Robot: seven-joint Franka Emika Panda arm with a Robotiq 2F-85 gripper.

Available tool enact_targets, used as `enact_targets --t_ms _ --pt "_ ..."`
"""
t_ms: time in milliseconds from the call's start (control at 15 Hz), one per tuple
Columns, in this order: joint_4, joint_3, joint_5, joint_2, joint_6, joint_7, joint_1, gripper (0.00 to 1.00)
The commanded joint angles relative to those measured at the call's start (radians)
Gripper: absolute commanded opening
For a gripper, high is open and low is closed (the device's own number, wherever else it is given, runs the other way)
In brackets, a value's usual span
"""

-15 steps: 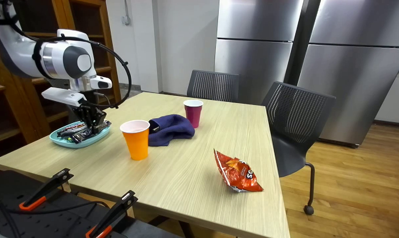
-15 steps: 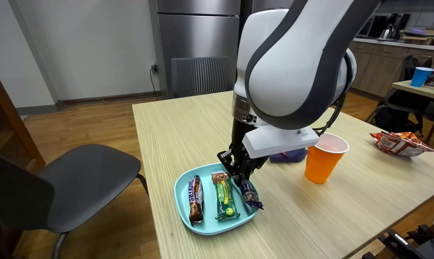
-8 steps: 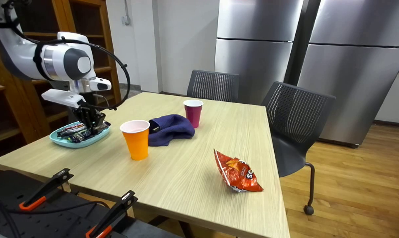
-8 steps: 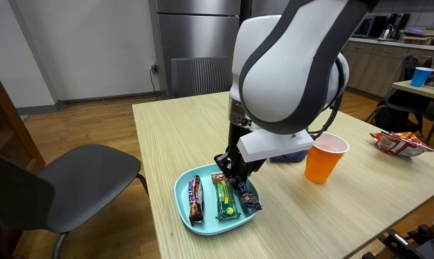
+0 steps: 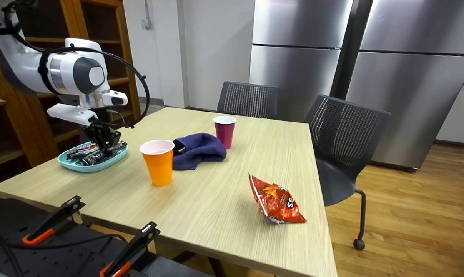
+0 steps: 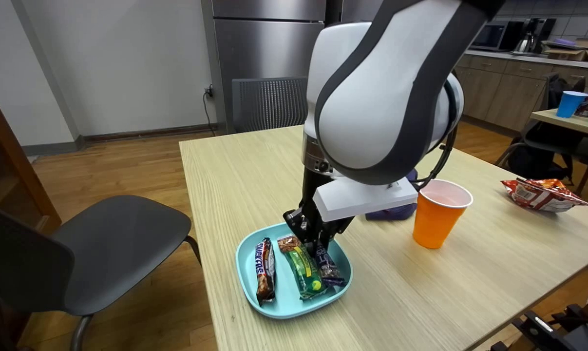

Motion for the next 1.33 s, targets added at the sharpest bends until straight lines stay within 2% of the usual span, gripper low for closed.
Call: enact_targets --t_ms 0,267,400,467,867,1067,1267 --pt "0.017 0.0 0.002 -0.007 -0.036 0.019 0.007 0.52" --pt "-0.015 0.001 -0.004 -0.047 -0.02 0.017 0.014 0.84" --pt "-0.034 -0.001 -0.011 -0.081 -0.015 0.018 0.022 0.97" --pt "-0.038 -0.002 -0.013 -0.096 -0.019 0.02 0.025 1.0" --pt "-0.065 -0.032 -0.052 -0.194 -0.011 0.054 0.035 1.0" --pt "-0.078 -0.124 -0.126 -0.232 0.015 0.194 0.075 1.0" --pt "-0.09 -0.177 -0.184 -0.269 0.015 0.301 0.074 1.0"
